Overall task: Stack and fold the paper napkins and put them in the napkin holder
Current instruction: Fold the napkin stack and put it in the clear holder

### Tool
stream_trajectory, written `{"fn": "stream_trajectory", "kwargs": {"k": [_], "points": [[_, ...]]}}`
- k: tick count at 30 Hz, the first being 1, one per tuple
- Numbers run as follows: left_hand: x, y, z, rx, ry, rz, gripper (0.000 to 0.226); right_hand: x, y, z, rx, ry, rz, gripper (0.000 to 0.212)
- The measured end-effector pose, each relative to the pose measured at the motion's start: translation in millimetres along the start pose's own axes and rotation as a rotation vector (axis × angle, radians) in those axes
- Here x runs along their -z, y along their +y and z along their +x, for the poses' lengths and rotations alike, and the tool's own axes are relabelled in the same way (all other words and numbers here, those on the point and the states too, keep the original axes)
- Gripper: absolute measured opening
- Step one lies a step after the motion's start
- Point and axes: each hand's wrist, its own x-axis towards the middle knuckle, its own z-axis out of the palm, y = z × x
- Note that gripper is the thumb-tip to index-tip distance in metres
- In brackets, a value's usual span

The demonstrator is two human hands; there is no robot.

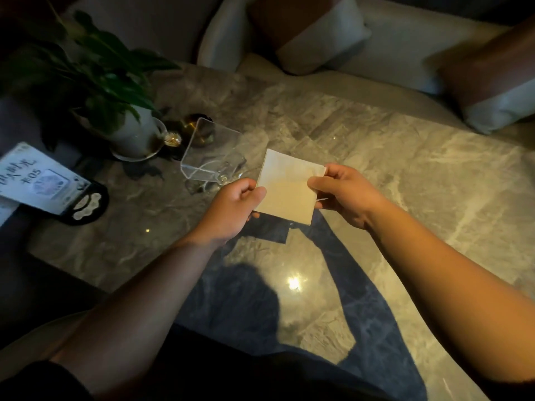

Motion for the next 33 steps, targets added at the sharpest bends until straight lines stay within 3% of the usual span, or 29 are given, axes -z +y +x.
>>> {"fn": "stream_trajectory", "kwargs": {"k": [5, 16, 24, 33], "points": [[41.1, 10.2, 0.6, -0.075, 0.057, 0.147, 0.017, -23.0, -41.2, 23.0, 0.025, -0.094, -0.227, 0.012], [107.0, -5.2, 16.7, -0.058, 0.249, 0.172, 0.007, -76.2, -79.2, 82.1, 0.168, -0.13, -0.413, 0.011], [127.5, 0.6, 44.2, -0.174, 0.491, 0.375, 0.026, -92.7, -97.6, 125.4, 0.426, -0.03, -0.783, 0.01], [127.8, -19.6, 52.1, -0.297, 0.597, 0.539, 0.021, -102.9, -69.4, 152.9, 0.584, 0.1, -0.773, 0.015]]}}
